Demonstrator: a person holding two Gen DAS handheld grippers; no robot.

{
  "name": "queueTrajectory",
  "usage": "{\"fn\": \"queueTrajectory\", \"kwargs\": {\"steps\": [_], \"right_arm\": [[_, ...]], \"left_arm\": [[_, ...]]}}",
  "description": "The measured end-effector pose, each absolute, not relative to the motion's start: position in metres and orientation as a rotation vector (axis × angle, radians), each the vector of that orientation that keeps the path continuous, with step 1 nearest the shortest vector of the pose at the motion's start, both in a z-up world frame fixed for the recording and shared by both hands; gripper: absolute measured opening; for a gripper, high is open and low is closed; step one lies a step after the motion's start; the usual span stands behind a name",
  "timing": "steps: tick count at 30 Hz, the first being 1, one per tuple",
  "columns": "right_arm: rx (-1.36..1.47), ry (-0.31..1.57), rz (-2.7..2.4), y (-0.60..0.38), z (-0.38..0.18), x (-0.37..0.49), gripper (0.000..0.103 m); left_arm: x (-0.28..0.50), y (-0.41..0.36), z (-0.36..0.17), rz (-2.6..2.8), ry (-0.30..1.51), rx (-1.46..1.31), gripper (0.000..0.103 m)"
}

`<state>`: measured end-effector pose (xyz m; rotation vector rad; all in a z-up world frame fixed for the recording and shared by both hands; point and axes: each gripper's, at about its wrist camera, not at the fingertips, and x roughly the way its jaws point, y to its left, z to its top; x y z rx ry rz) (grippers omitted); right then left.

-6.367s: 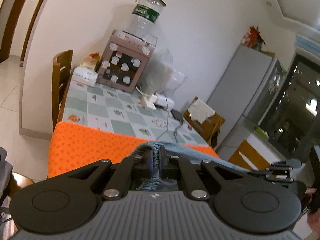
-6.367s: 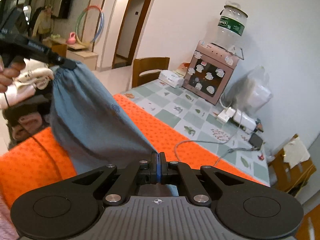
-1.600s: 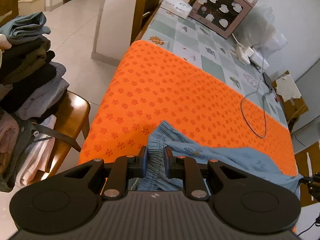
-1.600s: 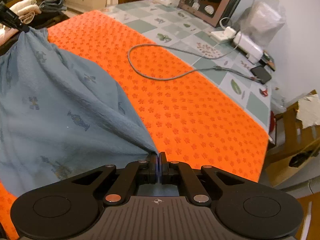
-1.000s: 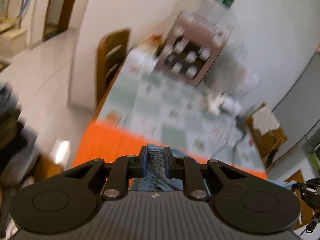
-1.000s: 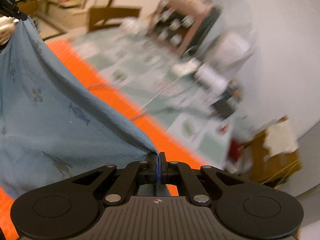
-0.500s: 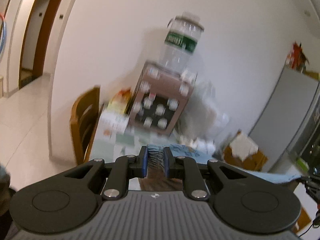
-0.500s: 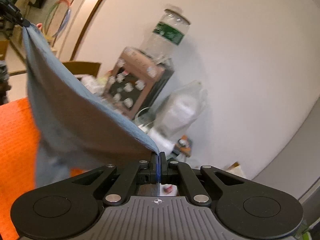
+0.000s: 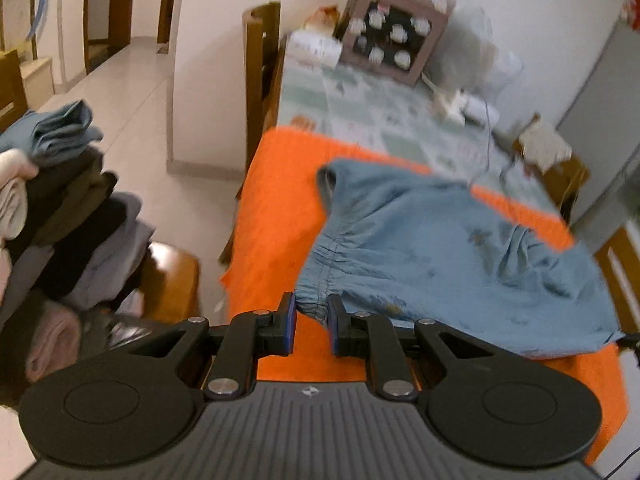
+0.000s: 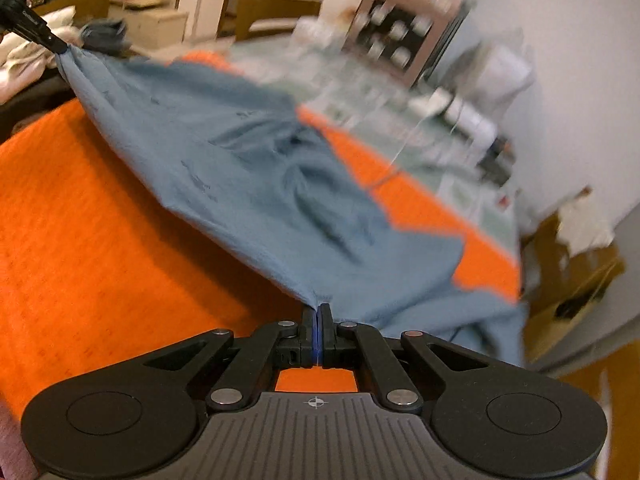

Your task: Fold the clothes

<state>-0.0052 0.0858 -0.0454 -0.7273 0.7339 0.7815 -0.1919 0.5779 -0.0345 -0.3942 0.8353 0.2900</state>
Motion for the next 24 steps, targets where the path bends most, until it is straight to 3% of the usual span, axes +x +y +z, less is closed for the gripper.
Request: {"fn": "queueTrajectory", "kwargs": {"steps": [8,20,24], "right_arm": [[-0.717,0.822,0.759,0.075,-0.066,-0.085,0.003],[-0.619,0.921,0.706,0.070,-0.108,-0.101,0.006],[-0.506,0.908,0.723,0.052,-0.081,-0.091,0.016]], "left_arm": [[-0.256,0.565,-0.047,0.297,0.892,-0.356,0.018],[-0.268,0.549,-0.085,0.338,0.970,-0.315,0.020],[-0.276,0.536,-0.059,0.396,0.861,-0.386,0.032]]}}
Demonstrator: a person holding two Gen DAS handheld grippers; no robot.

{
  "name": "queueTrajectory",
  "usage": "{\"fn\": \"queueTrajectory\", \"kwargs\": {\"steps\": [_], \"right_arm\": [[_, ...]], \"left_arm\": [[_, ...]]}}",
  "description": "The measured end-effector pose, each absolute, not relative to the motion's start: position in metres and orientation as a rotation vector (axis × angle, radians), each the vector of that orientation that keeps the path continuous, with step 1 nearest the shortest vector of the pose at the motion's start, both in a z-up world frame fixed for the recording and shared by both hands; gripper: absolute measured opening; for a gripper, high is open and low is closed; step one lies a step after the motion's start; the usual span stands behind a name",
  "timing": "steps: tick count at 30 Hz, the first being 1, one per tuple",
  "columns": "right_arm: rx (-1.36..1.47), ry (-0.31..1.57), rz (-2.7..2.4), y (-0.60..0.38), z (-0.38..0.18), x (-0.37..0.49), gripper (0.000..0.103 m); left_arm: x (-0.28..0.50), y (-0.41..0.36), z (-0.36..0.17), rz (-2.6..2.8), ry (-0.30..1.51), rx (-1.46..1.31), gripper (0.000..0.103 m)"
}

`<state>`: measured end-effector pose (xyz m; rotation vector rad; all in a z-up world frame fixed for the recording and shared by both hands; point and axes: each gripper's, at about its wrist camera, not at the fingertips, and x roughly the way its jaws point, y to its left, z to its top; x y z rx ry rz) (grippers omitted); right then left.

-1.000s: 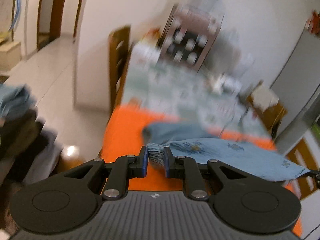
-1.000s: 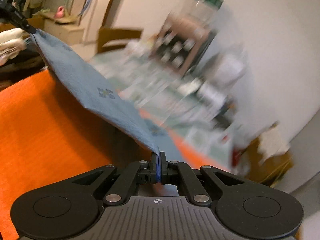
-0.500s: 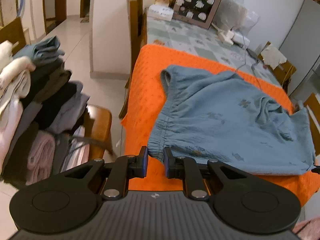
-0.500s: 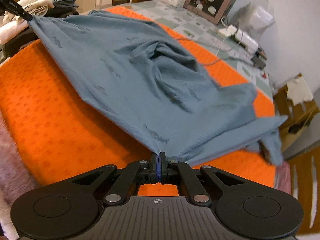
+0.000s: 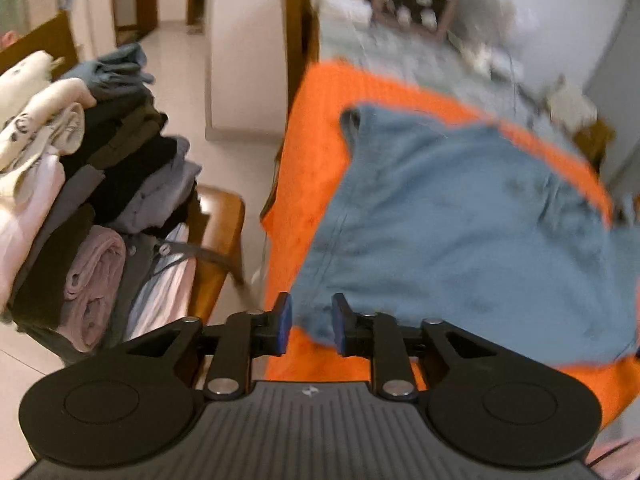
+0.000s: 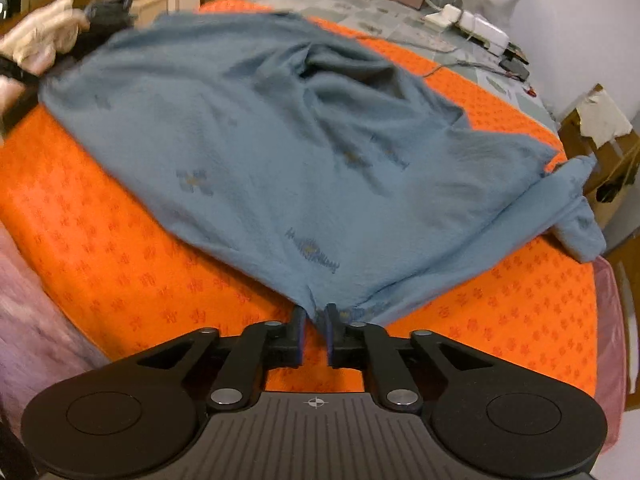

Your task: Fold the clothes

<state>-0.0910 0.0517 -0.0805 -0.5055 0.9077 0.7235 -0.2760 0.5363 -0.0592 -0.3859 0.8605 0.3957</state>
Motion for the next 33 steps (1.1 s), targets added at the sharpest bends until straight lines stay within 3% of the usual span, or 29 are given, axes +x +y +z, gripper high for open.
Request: {"fn": "queueTrajectory", "kwargs": {"steps": [3,7,14,17,25,33], "right_arm": [[-0.402,0.882,0.700,0.030,-0.056,-0.073,0.022],[-0.315,0.846,0.631,-0.007,-0.031,-0.031,0.022],[-0.249,0.840,0.559,-0.069,-0.023,0.068,0.030],[-0.180,0.871,0.545,-0.095,-0.025,0.117,0.031],[0.059,0.912,0.502,-0.132,-0.044,0.229,0.047],[0.339,1.055,0.454,-0.119,-0.088,0.304,0.044]], "left_arm": [[-0.267,0.510,-0.042,0.378,0.821,-0.362,0.033],[-0.244,0.457,-0.031,0.340,0.800,-0.336,0.037],[-0.206,0.356,-0.040,0.365,0.826,-0.372,0.042],[-0.195,0.311,-0.046,0.396,0.834,-0.407,0.049],[-0.186,0.222,-0.068,0.542,0.851,-0.522,0.049],[-0.196,0.193,-0.061,0.662,0.803,-0.623,0.049]]}}
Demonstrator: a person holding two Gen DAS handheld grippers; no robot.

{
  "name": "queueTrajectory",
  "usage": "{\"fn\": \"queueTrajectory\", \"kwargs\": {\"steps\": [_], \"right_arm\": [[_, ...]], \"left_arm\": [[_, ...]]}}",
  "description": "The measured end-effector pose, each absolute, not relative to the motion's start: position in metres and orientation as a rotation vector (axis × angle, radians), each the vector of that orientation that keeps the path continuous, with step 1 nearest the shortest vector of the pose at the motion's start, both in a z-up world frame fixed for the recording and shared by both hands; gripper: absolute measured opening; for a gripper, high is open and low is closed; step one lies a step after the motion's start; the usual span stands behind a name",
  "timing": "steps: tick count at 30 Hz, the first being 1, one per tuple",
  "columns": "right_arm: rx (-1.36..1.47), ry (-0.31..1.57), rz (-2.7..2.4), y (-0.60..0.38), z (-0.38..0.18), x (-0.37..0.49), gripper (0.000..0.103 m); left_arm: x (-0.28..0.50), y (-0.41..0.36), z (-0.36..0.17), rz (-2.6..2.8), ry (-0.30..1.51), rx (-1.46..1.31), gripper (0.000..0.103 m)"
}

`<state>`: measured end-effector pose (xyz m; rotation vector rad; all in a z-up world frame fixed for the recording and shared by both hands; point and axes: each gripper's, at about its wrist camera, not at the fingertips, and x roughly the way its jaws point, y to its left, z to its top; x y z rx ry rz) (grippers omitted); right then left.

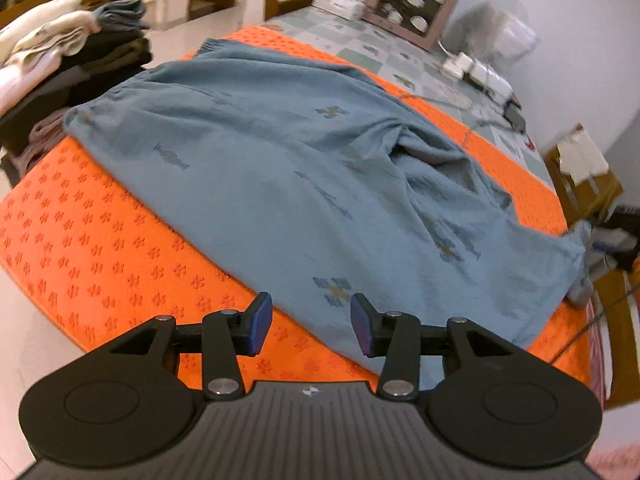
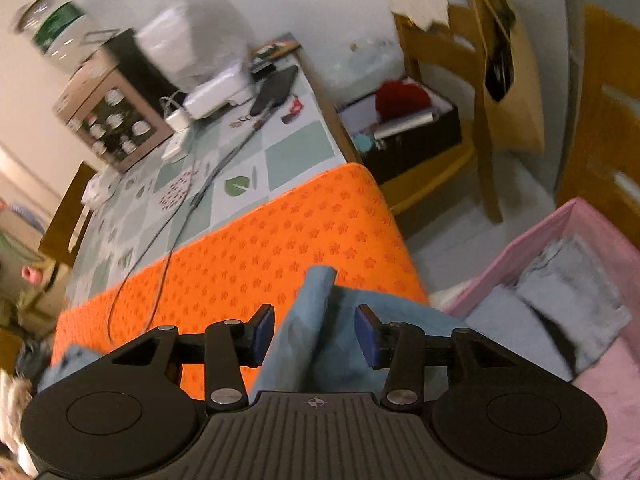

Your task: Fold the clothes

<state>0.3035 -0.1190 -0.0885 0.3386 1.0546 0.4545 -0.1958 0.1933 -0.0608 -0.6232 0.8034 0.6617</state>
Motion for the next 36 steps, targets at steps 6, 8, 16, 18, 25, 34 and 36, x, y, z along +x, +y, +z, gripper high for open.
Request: {"fn": "queueTrajectory", "kwargs": {"steps": [6,8,16,18,25,34,36], "right_arm": [[0.419,1.065,0.449,-0.129,-0.093,0.307,0.003],[0.408,1.022,0.442,-0.144,-0.079,0.295,0.003],[0.466,0.920,0.308,-0.251,-0.029,0.214,0.003],[0.474,0.923,0.248,-0.278,-0.029,0.189,0.003],[0.529,1.002,0.039,-0.350,-0.058,0.113,0.003],[0.560,1.140,-0.080,-0.387,-0.121,0.048,0.003],[0.569,1.132,-0.076,-0.390,-0.125,0.041,0.003]], "left_arm": [[-0.185,0.195,-0.053,0.661,0.795,-0.617,0.049],[-0.177,0.198,-0.054,0.640,0.811,-0.609,0.049],[-0.137,0.203,-0.053,0.503,0.878,-0.541,0.049],[-0.125,0.201,-0.052,0.461,0.898,-0.506,0.049],[-0.087,0.186,-0.047,0.314,0.951,-0.390,0.049],[-0.067,0.146,-0.065,0.117,1.065,-0.238,0.052],[-0.066,0.137,-0.073,0.086,1.095,-0.221,0.052]]}}
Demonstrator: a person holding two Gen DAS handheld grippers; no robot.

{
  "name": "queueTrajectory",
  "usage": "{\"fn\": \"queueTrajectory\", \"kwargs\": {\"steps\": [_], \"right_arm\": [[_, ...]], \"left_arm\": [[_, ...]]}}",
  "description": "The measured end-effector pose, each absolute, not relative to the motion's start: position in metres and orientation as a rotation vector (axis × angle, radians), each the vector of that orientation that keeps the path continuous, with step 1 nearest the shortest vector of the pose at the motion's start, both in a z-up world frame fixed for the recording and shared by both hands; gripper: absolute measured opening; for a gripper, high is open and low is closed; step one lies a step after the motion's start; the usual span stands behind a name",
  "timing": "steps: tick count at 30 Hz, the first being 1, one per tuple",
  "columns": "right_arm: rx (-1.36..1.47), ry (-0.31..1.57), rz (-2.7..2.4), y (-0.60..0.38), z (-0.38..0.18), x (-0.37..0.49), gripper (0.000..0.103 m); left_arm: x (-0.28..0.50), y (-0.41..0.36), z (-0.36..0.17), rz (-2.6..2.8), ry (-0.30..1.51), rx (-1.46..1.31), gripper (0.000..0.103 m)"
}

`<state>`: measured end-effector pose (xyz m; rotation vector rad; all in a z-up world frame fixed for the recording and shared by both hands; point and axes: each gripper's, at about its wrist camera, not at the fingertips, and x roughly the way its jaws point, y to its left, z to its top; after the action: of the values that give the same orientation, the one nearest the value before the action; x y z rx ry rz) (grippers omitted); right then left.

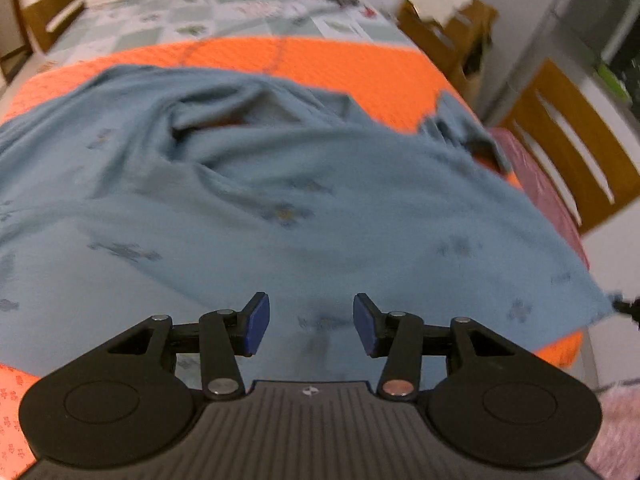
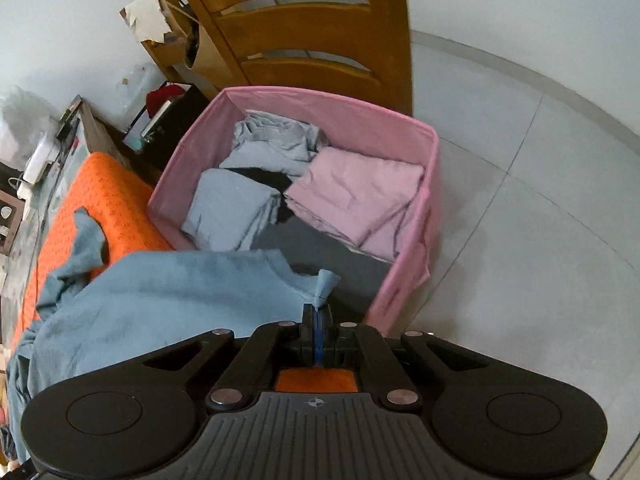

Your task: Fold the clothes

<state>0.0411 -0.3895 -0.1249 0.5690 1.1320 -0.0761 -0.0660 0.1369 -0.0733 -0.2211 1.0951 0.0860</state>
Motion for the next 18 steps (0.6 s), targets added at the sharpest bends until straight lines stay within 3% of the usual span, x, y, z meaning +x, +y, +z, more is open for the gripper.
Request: {"fn": "queueTrajectory", "kwargs": {"steps": [3,10,18], "right_arm": [[0.532,1.139,-0.055,-0.390,-0.132,0.037,0.004],[0.430,1.196,-0.065,-0.405,-0.144,0.040,0.019],[0.363,1.153,0.016,-0.403,-0.137,0.070,0.028]], "left_arm": [[-0.064,0.126,-0.084,0.047,1.129,-0.207,0.052],[-0.060,0.114,-0.091,0.058,1.143,-0.182,0.054],[-0.050,0.140,-0.086,0.307,1.059,-0.243,0.054]]}}
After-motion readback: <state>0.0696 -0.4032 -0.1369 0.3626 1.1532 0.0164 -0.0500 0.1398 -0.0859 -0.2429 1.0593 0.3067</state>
